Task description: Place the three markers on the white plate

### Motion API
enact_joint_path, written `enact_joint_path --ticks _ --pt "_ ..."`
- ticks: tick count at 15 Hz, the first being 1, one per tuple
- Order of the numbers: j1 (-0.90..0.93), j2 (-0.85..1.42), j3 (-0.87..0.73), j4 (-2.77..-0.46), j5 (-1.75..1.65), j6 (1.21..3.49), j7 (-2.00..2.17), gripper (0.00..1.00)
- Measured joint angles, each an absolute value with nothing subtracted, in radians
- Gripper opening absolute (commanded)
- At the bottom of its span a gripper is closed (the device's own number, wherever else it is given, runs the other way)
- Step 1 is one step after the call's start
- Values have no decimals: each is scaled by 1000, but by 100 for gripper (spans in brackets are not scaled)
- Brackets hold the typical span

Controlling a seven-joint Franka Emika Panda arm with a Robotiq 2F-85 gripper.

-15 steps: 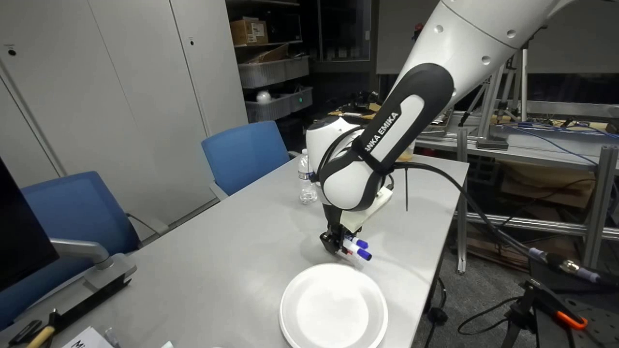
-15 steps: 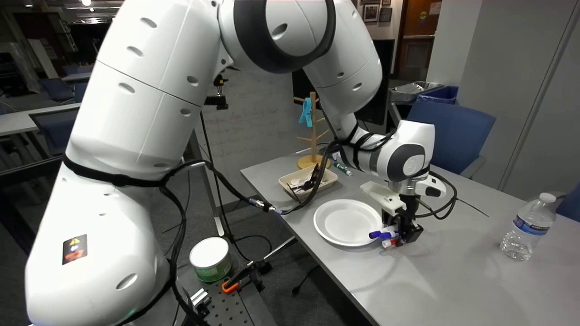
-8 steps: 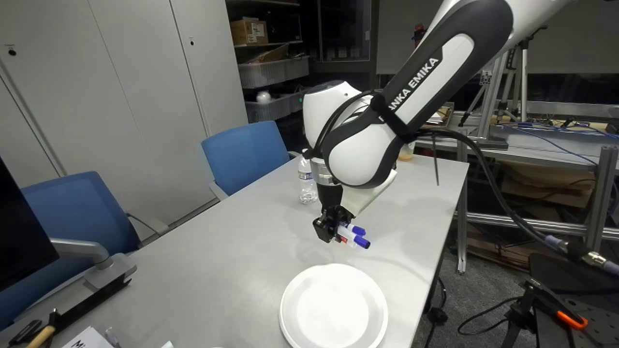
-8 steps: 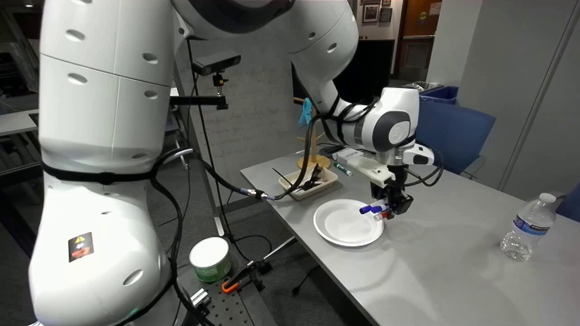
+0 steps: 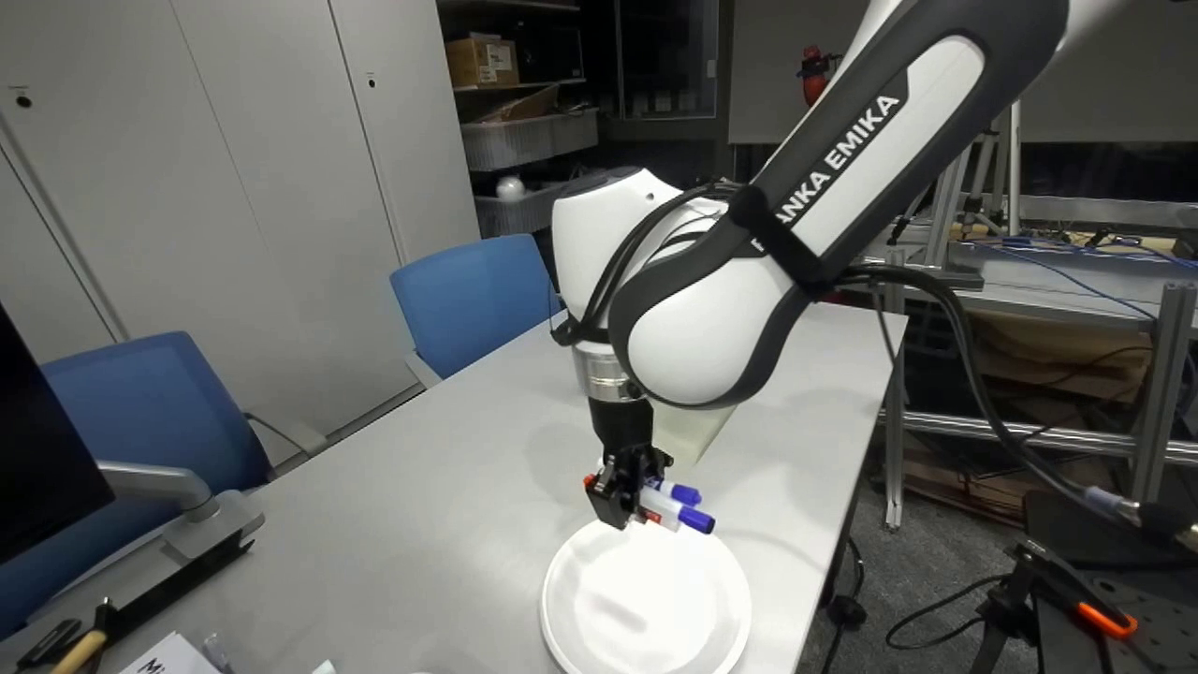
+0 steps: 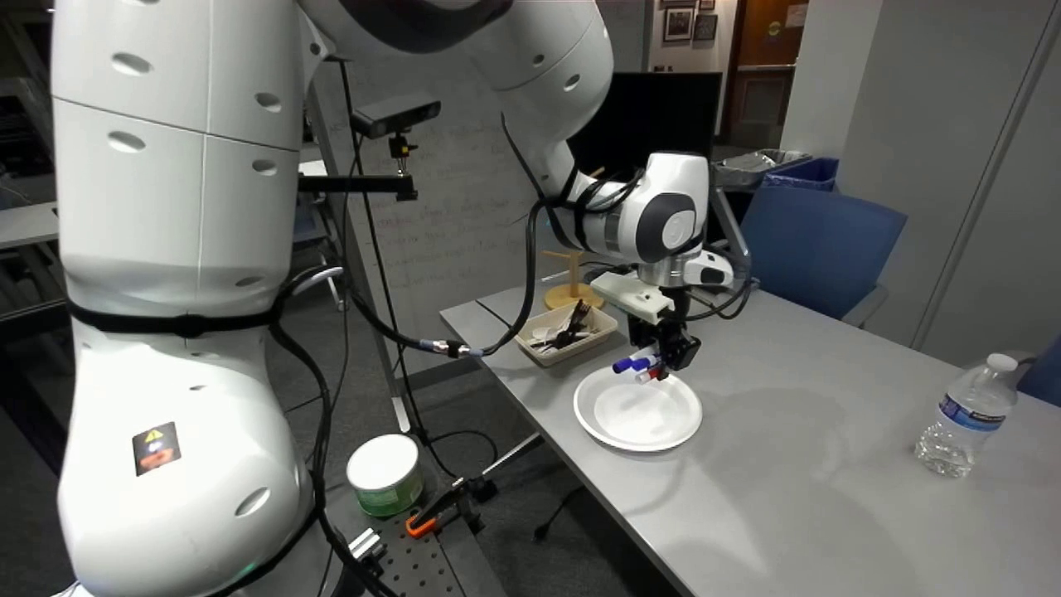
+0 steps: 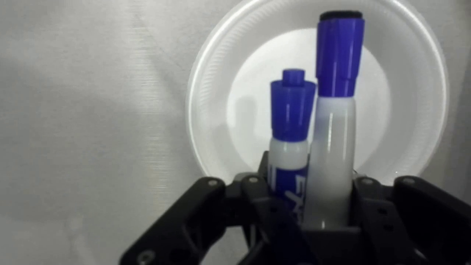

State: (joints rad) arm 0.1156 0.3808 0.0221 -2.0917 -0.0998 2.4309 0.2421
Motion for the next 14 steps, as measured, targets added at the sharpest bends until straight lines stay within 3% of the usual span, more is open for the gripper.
enact_joint_path --ticks 14 --pt "193 503 24 -2088 -89 2453 405 6"
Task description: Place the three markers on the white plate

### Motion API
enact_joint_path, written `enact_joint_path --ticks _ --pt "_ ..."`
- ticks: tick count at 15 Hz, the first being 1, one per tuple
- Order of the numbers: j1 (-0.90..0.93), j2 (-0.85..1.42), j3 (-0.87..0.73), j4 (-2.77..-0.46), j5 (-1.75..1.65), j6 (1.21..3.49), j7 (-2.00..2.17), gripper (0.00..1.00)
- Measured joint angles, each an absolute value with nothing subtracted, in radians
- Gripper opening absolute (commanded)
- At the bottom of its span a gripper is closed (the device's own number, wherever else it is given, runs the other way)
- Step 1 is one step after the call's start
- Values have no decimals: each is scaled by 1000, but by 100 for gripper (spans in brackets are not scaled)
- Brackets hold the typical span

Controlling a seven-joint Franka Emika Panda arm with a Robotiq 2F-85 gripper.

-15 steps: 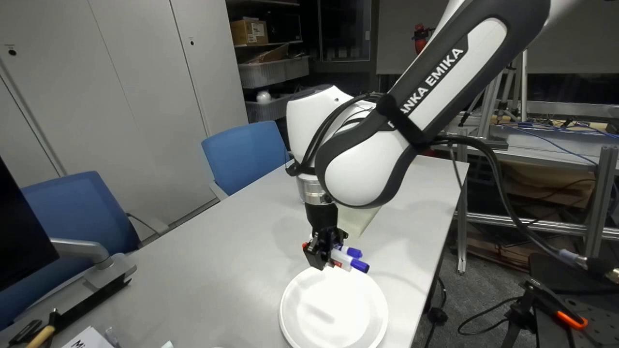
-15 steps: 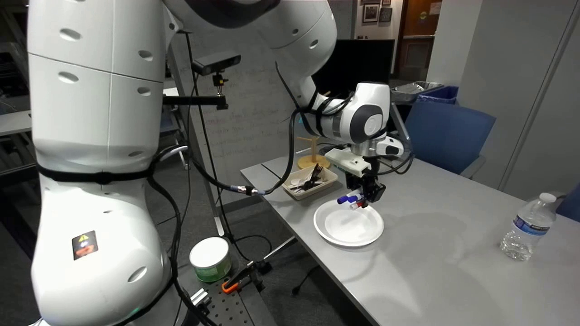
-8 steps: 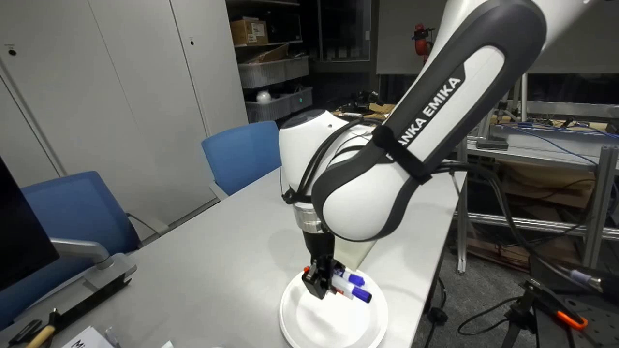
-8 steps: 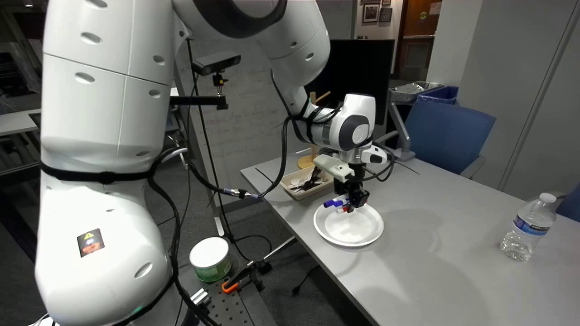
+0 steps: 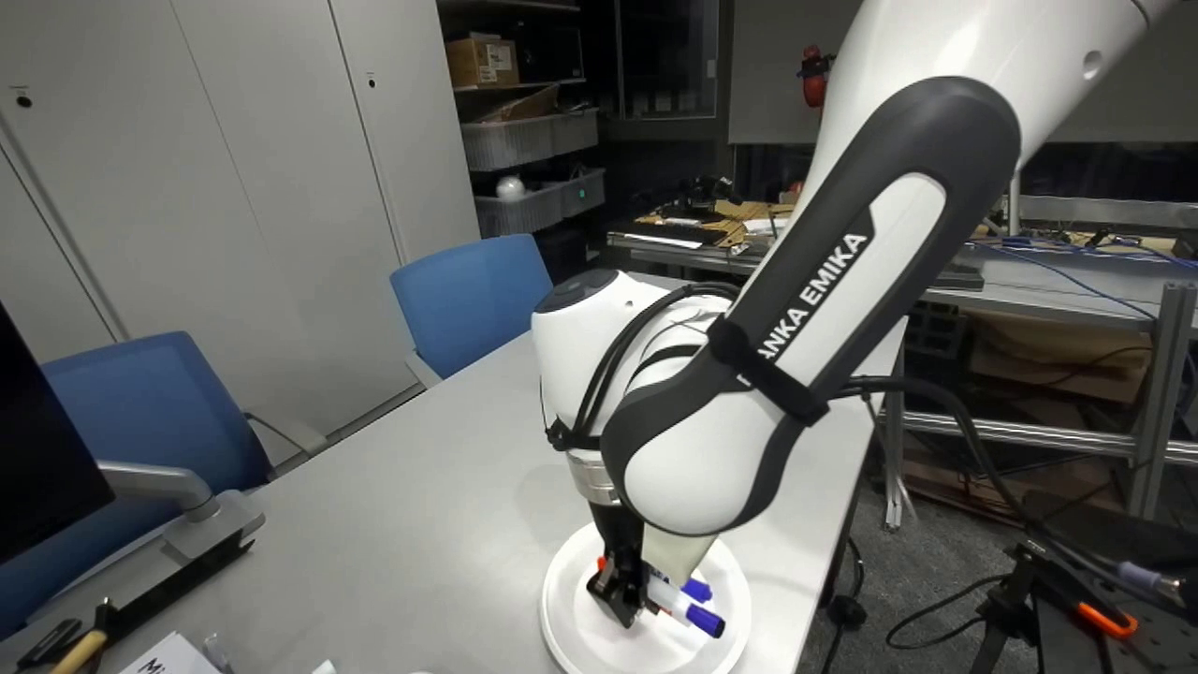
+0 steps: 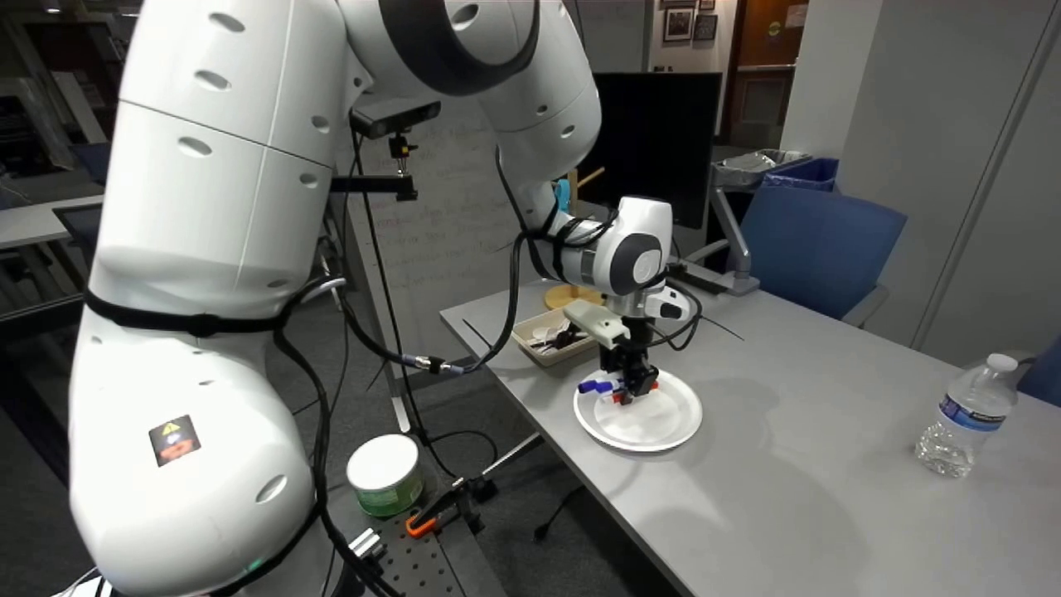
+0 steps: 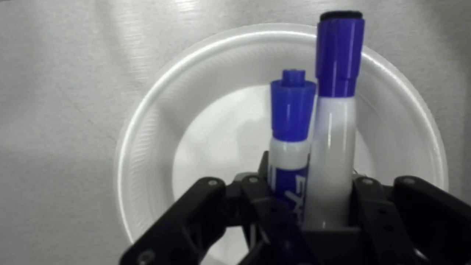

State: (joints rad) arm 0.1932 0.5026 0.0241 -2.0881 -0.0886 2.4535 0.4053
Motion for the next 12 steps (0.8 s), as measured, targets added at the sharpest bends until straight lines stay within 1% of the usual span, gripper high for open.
enact_joint_path --ticks 2,3,4,5,9,10,11,12 --pt "193 511 19 -2078 -89 2456 415 6" --pt "193 514 16 -2073 -89 2456 416 50" --pt "193 515 13 -2068 -89 2456 418 52" --pt "193 516 10 -2064 -89 2456 419 58" --pt "193 516 4 -2056 -89 2456 423 89" --pt "193 516 2 -2056 -89 2456 424 95" --pt "193 516 1 -2055 -89 2456 424 100" --pt "193 516 1 -2055 -89 2456 425 100"
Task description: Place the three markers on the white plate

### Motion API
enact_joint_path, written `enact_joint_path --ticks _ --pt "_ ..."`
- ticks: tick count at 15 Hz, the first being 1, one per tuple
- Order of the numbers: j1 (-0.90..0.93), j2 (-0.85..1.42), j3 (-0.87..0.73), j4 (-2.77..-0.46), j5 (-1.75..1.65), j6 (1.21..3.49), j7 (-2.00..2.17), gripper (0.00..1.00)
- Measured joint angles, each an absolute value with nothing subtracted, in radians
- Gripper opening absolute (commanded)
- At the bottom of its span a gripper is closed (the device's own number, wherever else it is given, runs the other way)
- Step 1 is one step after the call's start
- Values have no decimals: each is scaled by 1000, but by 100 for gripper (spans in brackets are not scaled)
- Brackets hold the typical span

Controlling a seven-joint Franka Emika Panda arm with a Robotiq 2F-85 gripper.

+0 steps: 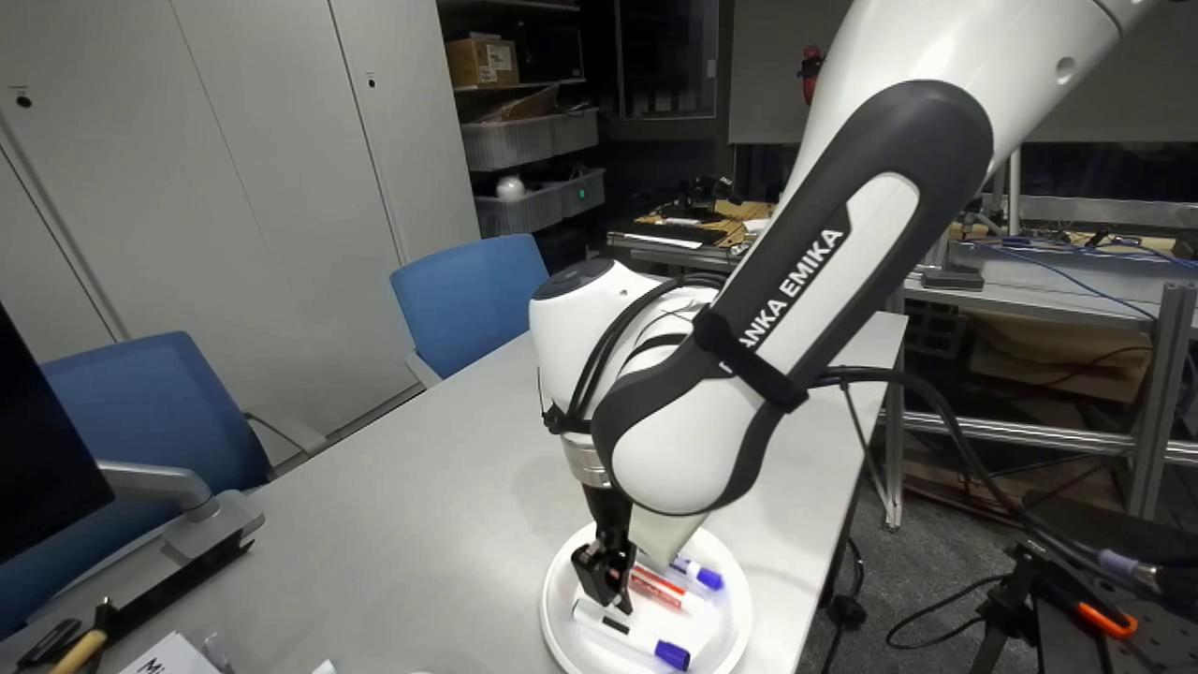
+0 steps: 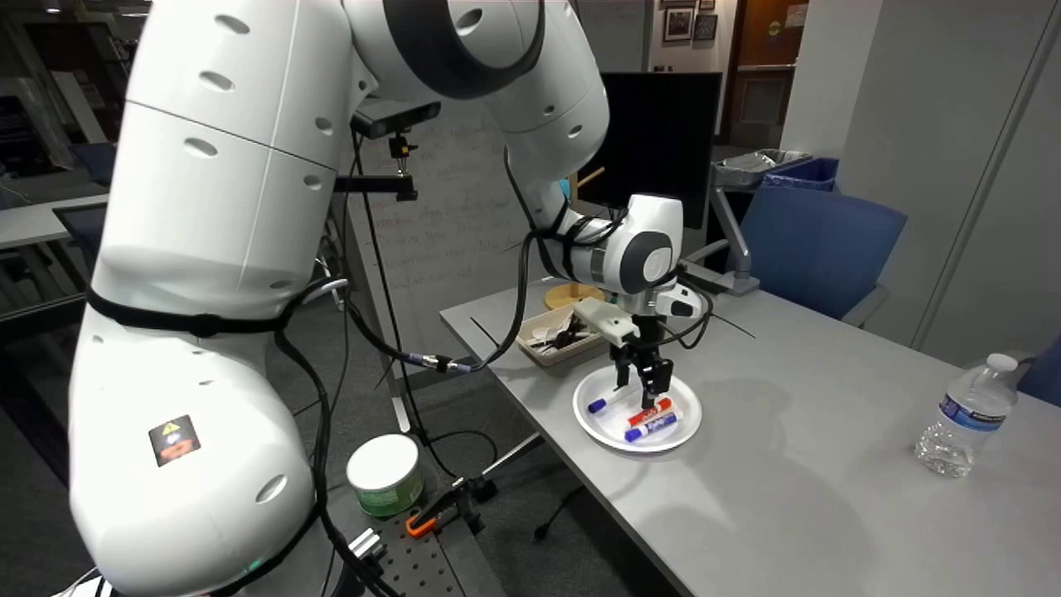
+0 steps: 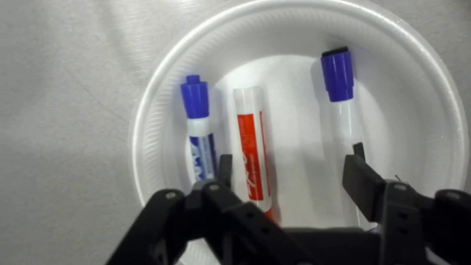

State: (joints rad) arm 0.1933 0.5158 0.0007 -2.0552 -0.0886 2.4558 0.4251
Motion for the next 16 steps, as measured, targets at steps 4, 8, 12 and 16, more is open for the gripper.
enact_joint_path --ticks 4,8,12,16 --pt "193 516 -2 -2055 -89 2456 426 100" --pt "193 512 -4 -2056 -89 2452 425 100" --pt "193 469 -13 -2081 -100 2451 420 100" --pt "190 367 -19 -2143 -111 2451 404 100"
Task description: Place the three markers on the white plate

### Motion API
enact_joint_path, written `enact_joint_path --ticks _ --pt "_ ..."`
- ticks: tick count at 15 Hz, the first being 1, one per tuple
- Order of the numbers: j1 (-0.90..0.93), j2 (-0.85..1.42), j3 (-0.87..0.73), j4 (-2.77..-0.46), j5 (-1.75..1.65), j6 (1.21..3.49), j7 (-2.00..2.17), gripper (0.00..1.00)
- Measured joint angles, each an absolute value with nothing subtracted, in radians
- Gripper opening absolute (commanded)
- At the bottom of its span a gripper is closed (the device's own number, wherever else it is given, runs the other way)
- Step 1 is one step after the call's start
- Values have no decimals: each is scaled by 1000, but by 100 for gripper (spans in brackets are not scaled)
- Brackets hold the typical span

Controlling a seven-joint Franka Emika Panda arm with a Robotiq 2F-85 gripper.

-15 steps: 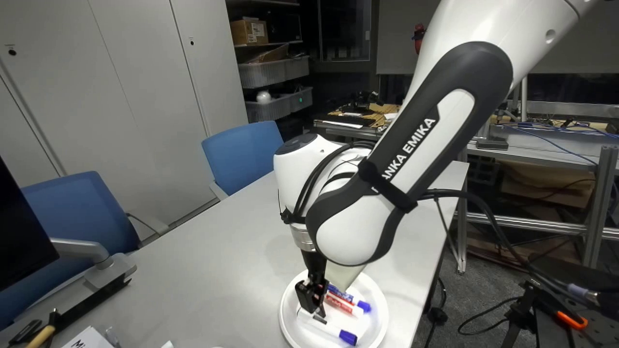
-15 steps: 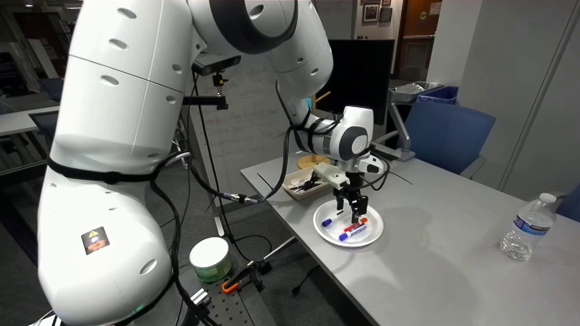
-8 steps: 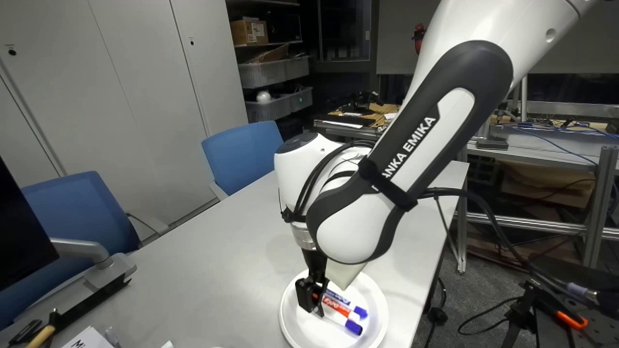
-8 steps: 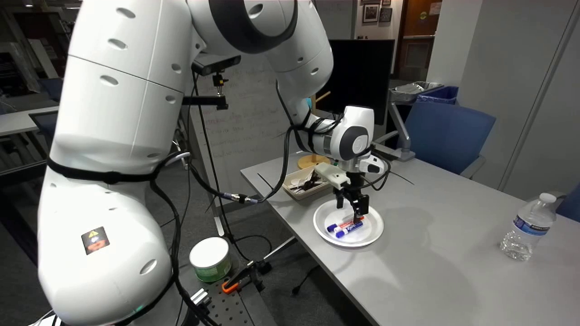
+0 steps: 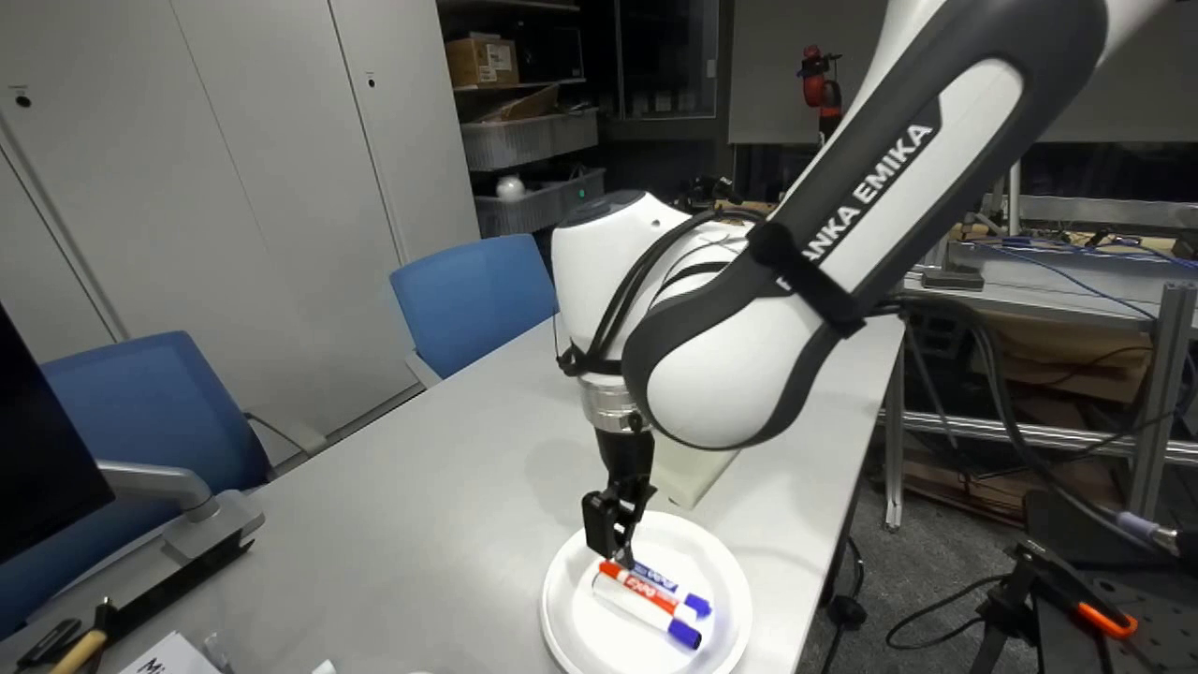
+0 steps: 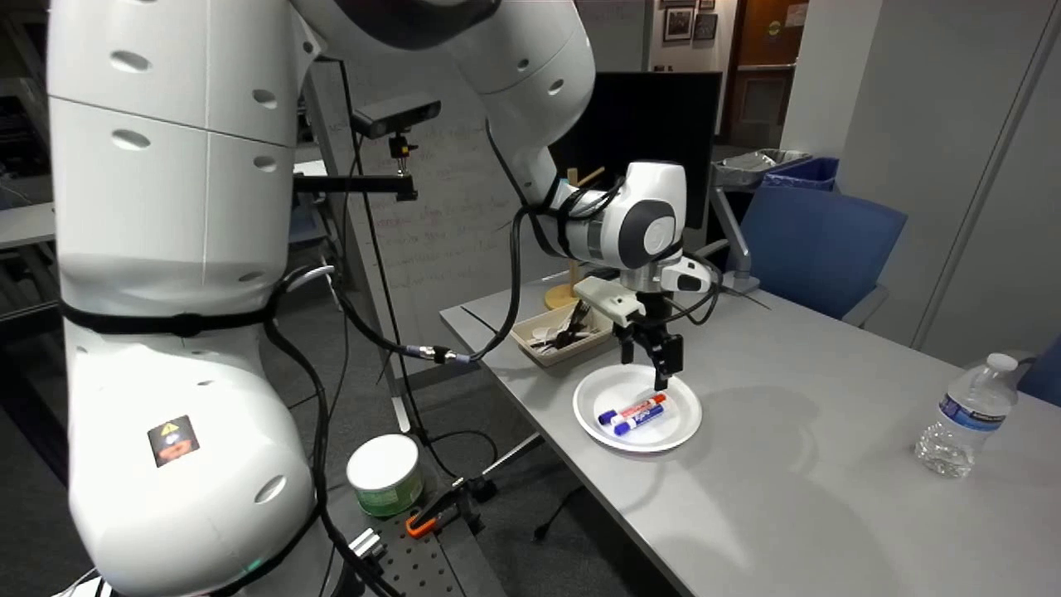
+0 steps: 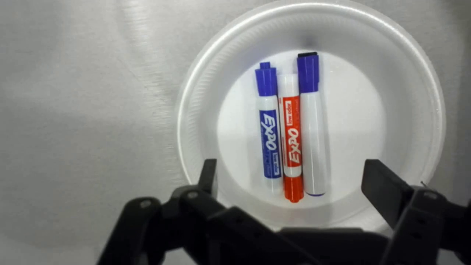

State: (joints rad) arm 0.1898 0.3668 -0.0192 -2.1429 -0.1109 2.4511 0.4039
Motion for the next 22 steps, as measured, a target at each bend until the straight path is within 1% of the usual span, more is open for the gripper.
enact_joint_path --ticks 13,19,22 --pt "158 -40 1 -2410 -109 2491 275 100" --pt "135 -167 9 -2517 -89 2522 220 100" --pt "133 -193 11 -2539 -89 2523 218 100"
